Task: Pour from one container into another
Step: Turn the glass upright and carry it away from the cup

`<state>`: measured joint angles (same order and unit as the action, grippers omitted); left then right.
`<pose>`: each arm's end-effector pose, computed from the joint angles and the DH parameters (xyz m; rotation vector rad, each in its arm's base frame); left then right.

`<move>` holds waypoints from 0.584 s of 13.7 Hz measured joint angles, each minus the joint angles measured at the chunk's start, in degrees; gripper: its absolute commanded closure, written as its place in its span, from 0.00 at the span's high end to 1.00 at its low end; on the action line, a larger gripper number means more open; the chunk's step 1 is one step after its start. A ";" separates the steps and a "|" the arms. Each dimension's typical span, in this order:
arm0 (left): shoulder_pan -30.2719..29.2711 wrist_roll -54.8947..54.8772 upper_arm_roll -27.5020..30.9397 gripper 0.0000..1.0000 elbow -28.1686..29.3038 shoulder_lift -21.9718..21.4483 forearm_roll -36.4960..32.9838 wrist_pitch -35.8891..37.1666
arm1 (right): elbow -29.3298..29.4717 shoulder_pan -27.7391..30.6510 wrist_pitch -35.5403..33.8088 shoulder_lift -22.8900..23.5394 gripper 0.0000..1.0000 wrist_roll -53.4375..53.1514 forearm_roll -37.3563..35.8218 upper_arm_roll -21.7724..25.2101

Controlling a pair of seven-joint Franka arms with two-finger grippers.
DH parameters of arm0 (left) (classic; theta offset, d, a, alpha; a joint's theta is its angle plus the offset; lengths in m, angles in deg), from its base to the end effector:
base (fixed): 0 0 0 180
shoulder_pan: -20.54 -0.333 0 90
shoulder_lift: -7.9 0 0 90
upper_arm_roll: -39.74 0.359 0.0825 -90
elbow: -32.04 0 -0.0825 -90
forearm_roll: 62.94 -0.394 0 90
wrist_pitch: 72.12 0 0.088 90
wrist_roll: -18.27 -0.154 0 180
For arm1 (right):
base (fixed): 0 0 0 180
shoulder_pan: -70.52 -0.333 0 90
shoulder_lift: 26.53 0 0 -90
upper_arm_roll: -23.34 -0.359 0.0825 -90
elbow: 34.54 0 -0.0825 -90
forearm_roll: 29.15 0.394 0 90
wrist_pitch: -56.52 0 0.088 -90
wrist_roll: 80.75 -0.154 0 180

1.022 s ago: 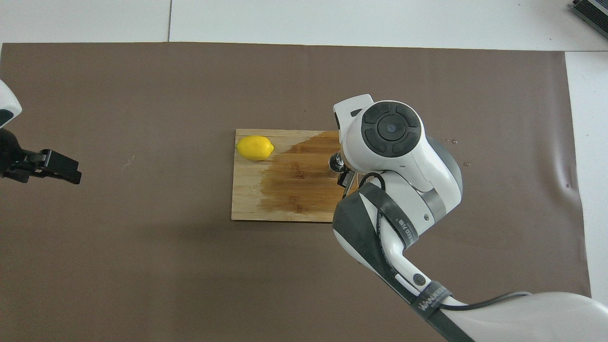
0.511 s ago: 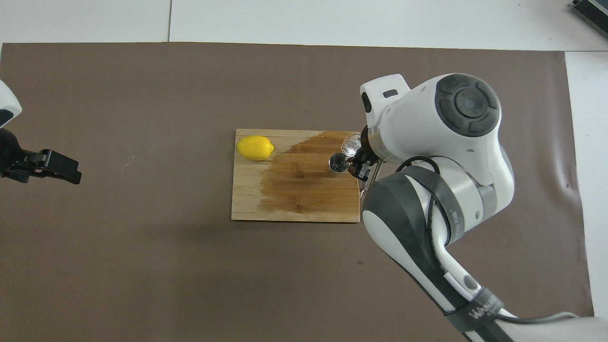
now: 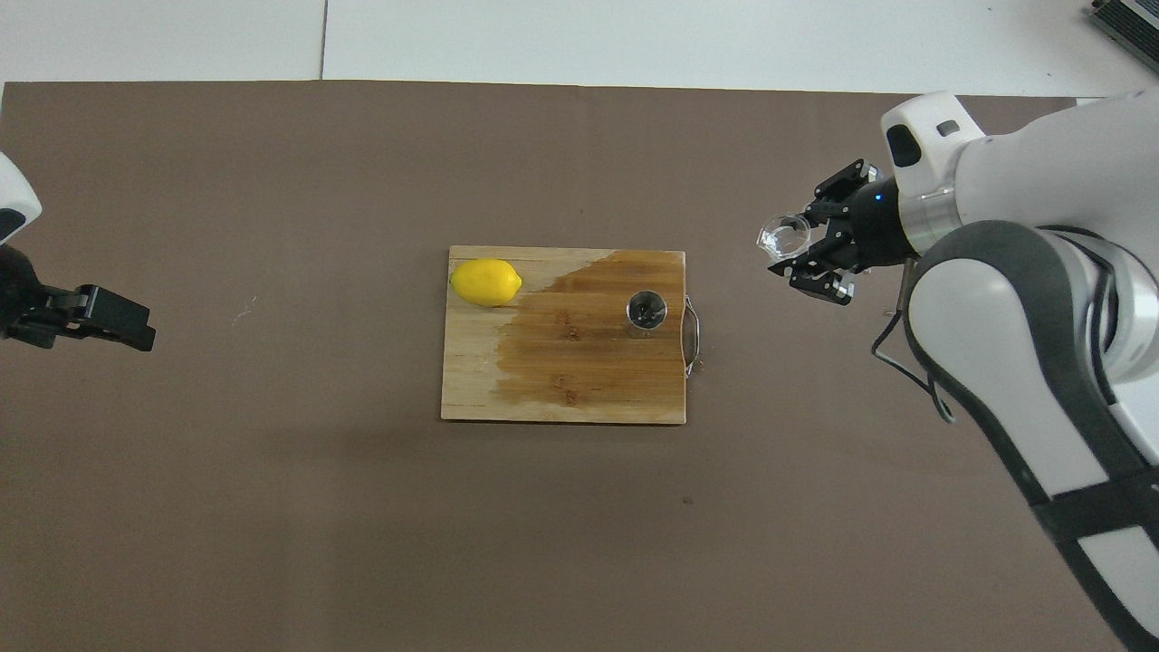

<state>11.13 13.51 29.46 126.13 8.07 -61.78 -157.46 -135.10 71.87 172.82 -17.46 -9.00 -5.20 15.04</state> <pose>0.5455 -0.0114 0.5790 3.1025 -0.1527 -0.2410 0.6358 0.1133 0.4871 -2.3271 -1.6006 -0.4519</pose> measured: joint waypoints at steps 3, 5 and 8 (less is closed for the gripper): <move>0.00 0.00 0.00 1.00 0.00 0.00 0.00 0.00 | -4.96 0.15 2.71 0.20 0.00 11.20 7.20 6.60; 0.00 0.00 0.00 1.00 0.00 0.00 0.00 0.00 | -6.97 0.31 3.21 1.17 0.00 17.86 11.93 10.71; 0.00 0.00 0.00 1.00 0.00 0.00 0.00 0.00 | -7.66 0.56 3.31 3.96 0.00 24.83 18.53 16.17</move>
<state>11.13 13.51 29.46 126.13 8.07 -61.78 -157.46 -142.76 72.43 176.13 -13.50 15.83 13.34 31.21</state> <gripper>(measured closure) 0.000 0.515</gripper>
